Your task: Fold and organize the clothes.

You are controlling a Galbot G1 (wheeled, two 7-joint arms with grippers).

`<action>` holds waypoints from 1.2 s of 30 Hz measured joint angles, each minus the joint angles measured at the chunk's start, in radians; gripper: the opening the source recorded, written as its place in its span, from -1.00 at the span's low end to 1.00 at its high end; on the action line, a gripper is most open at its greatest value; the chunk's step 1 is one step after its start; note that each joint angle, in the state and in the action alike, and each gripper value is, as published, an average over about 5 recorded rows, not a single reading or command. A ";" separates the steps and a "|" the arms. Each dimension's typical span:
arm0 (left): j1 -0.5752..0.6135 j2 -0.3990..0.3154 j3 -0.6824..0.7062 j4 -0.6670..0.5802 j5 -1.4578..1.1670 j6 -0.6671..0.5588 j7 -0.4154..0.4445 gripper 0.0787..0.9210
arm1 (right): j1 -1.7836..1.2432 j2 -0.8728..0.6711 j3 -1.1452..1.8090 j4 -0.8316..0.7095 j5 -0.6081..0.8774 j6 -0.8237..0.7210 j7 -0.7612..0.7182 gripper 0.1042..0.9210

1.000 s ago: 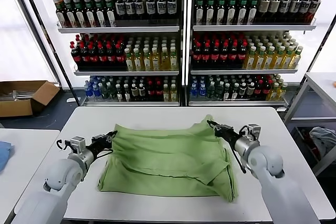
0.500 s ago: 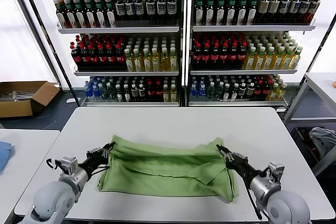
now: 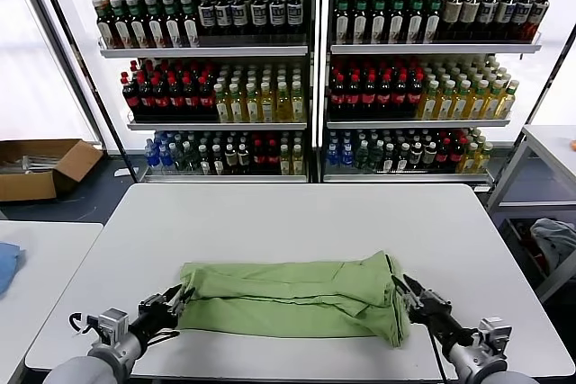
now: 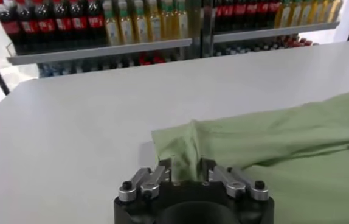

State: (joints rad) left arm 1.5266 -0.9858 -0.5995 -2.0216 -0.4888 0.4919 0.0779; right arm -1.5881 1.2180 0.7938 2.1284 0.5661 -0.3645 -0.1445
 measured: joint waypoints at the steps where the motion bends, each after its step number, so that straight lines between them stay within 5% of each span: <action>1: 0.007 -0.002 -0.007 -0.007 -0.004 -0.001 -0.008 -0.14 | -0.003 0.004 0.020 -0.006 -0.004 0.020 -0.003 0.01; 11: 0.039 -0.057 0.003 -0.059 -0.070 -0.034 -0.155 0.56 | -0.042 0.050 0.148 -0.046 -0.042 0.162 -0.016 0.69; 17: 0.019 -0.110 0.061 -0.059 -0.116 -0.027 -0.280 0.76 | -0.074 0.089 0.164 -0.046 -0.061 0.206 -0.021 0.76; 27: -0.016 -0.181 0.135 -0.022 -0.153 -0.016 -0.438 0.69 | -0.104 0.125 0.165 -0.030 -0.073 0.239 -0.025 0.76; 36: -0.022 -0.218 0.177 -0.009 -0.151 -0.023 -0.483 0.09 | -0.117 0.138 0.165 -0.013 -0.075 0.247 -0.024 0.76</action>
State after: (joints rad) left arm 1.5047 -1.2034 -0.4223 -2.0308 -0.6397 0.4684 -0.4049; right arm -1.7049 1.3562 0.9591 2.1158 0.4913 -0.1177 -0.1686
